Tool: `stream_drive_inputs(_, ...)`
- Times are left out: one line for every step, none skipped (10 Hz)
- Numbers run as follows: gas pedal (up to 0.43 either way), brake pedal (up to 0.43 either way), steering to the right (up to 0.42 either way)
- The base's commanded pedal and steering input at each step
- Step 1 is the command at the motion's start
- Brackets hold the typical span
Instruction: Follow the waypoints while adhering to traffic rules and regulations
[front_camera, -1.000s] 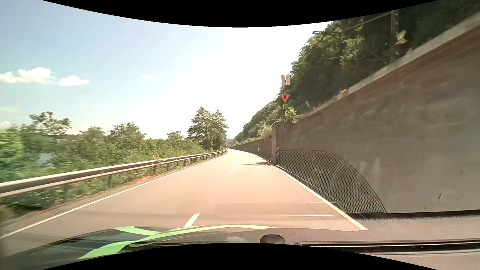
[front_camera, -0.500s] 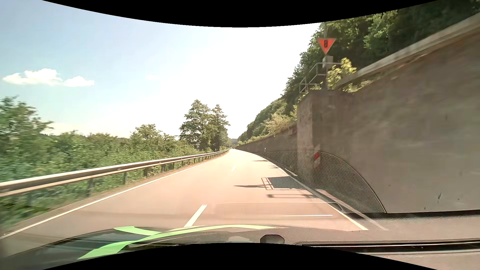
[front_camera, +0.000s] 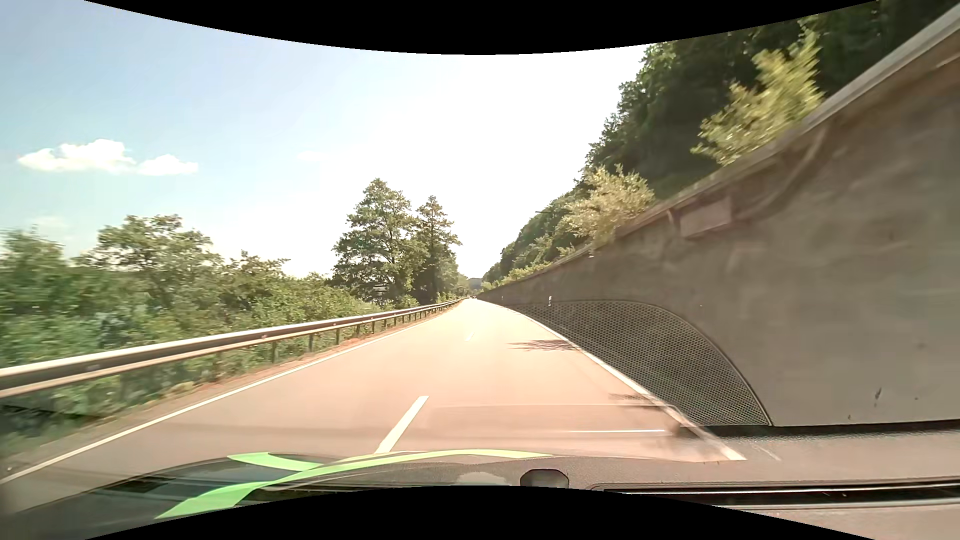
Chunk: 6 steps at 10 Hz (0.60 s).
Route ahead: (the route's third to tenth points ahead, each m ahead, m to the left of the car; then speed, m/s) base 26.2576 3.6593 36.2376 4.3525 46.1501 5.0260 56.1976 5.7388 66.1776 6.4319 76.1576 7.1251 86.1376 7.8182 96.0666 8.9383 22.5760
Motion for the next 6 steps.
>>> stream_drive_inputs(0.268,0.000,-0.009)
stream_drive_inputs(0.280,0.000,-0.009)
stream_drive_inputs(0.280,0.000,-0.009)
stream_drive_inputs(0.280,0.000,-0.008)
stream_drive_inputs(0.280,0.000,-0.009)
stream_drive_inputs(0.280,0.000,-0.008)
